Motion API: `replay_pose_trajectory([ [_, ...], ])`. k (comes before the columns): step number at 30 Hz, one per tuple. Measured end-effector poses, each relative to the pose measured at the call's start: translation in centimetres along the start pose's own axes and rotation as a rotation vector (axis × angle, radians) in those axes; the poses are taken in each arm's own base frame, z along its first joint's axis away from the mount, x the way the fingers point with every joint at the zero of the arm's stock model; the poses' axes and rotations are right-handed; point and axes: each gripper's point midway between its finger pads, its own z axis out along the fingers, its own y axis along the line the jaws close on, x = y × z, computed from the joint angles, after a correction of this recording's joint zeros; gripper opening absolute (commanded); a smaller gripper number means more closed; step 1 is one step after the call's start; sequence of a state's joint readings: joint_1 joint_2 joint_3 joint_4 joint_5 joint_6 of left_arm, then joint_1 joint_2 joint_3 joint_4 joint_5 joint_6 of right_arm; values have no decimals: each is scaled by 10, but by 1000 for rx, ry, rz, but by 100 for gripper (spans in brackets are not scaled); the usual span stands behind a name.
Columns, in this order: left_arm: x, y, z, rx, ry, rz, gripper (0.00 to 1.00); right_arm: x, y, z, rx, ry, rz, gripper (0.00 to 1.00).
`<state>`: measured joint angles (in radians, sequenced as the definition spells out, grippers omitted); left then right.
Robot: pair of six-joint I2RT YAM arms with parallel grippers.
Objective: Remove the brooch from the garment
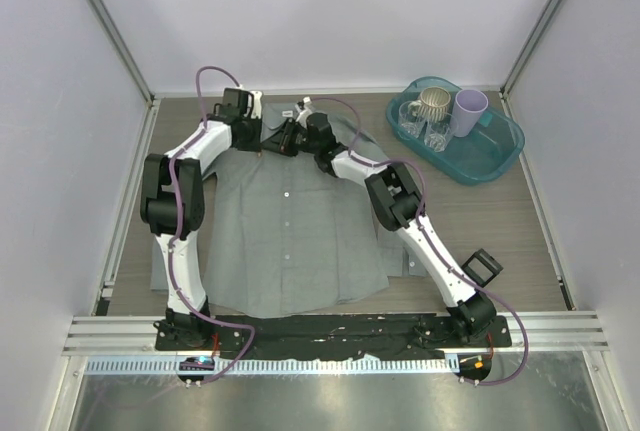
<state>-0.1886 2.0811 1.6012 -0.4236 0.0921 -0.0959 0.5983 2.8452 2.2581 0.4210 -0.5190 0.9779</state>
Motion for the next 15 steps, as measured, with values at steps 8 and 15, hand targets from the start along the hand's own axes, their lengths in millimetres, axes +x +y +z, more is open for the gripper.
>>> replay_pose_trajectory([
  [8, 4, 6, -2, 2, 20, -44, 0, 7, -1, 7, 44, 6, -79, 22],
  [15, 9, 7, -1, -5, 38, -50, 0, 7, -8, -1, 108, -20, -74, 26],
])
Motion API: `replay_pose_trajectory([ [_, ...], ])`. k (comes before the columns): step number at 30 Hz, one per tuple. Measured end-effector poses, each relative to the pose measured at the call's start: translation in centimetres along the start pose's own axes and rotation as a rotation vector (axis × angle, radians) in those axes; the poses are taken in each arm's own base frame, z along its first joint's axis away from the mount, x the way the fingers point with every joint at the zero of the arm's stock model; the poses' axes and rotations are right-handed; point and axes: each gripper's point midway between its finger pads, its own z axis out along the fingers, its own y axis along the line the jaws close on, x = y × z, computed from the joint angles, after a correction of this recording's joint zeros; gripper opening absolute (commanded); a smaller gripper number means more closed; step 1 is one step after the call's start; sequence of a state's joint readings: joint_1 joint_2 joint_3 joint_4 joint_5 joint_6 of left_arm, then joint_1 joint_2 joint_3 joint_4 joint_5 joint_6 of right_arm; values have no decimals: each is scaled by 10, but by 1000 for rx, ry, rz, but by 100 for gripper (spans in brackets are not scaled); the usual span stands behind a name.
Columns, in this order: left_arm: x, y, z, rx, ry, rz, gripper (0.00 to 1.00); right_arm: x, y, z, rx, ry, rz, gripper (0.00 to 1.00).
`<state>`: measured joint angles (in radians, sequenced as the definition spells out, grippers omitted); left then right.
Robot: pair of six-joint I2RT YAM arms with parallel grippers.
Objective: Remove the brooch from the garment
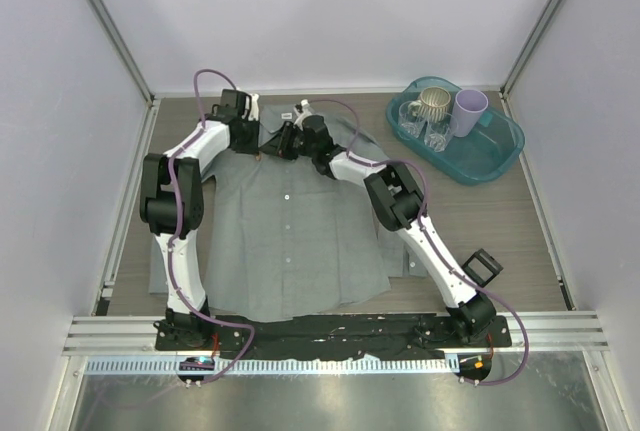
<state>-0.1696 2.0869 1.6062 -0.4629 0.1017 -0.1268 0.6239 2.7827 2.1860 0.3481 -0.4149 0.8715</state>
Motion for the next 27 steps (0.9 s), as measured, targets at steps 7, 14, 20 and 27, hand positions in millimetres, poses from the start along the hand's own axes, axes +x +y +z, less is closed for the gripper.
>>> replay_pose_trajectory([
  [7, 1, 0, 1, 0, 1, -1, 0, -6, 0, -4, -19, -22, 68, 28],
  [14, 0, 3, 1, 1, 0, -6, 0, -7, 5, -8, -63, -20, 127, 25],
  [20, -1, 4, 2, 9, 0, -12, 0, -6, 7, -10, -91, -4, 145, 23],
  [27, -1, 3, 2, 19, 1, -14, 0, -4, 10, -9, -119, 12, 136, 22],
])
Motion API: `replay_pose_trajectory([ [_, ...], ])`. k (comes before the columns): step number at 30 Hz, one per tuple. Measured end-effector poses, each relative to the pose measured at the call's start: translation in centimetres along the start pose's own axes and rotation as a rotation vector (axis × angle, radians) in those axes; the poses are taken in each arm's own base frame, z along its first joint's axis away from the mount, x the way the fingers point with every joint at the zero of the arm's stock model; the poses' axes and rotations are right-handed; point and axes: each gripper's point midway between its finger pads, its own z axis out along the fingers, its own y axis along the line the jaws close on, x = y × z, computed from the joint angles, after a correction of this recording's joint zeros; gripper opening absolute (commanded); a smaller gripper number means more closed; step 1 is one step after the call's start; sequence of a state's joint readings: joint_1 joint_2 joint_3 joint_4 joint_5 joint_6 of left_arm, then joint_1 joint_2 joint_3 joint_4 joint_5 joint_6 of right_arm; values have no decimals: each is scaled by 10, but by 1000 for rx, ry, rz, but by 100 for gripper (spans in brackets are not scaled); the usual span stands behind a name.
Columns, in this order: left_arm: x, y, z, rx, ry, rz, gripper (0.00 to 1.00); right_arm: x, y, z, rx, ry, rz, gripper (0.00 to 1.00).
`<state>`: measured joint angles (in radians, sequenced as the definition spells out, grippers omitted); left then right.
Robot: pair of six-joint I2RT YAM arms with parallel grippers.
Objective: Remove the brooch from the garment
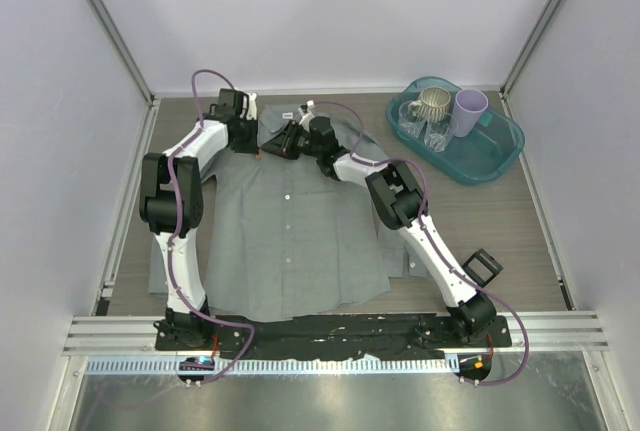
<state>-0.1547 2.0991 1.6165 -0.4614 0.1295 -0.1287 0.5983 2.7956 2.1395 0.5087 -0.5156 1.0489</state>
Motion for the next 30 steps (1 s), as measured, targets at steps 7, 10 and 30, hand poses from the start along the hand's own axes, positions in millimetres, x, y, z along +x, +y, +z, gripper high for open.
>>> replay_pose_trajectory([
  [7, 0, -1, 0, 4, 0, -2, 0, 1, 0, 1, -5, 5, -4, 19],
  [10, 0, -1, 0, 6, 0, -2, 0, 1, 1, 2, -8, 7, -5, 19],
  [30, -1, 3, -1, -6, -1, -4, 0, 7, 1, 12, 3, 27, -72, 20],
])
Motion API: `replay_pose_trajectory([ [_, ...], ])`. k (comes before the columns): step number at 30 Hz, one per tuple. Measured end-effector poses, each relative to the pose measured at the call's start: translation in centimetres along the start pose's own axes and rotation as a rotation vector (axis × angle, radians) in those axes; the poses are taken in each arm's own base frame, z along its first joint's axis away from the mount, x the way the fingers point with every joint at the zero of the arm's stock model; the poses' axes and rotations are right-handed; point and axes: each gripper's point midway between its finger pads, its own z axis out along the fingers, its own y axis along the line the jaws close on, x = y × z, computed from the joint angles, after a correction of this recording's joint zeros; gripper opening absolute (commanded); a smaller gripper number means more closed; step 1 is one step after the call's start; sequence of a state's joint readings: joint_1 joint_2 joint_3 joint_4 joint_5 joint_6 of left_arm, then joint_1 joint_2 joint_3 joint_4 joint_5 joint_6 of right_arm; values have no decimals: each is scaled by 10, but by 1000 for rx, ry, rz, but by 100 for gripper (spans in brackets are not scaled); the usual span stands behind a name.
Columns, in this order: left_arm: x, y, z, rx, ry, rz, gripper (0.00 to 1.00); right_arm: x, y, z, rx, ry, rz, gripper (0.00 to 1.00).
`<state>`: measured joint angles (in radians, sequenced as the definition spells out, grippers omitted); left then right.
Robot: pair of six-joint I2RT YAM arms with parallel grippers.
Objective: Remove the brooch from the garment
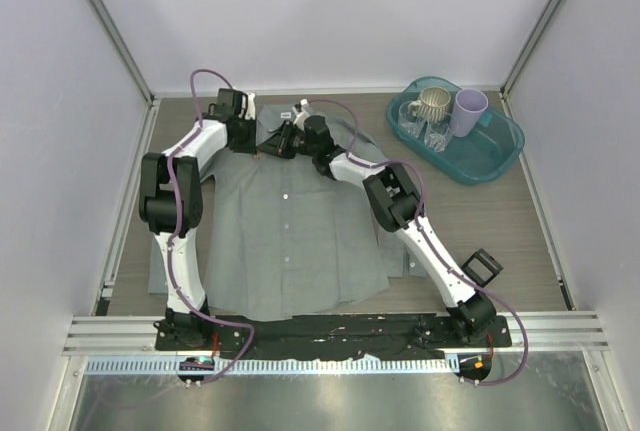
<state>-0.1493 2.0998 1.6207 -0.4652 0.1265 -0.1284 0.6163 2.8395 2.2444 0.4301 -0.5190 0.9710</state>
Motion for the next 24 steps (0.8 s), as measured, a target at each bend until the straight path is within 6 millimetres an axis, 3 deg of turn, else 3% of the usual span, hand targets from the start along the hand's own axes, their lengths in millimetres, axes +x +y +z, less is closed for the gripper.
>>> replay_pose_trajectory([
  [7, 0, 7, 1, -88, -5, 24, 0, -10, -8, -8, 44, -52, 12, 33],
  [18, 6, -8, -3, -404, -28, 310, 0, -30, -31, -30, 208, -119, 68, 35],
  [24, -1, 5, -12, -598, -50, 424, 0, -38, -37, -40, 251, -157, 97, 35],
])
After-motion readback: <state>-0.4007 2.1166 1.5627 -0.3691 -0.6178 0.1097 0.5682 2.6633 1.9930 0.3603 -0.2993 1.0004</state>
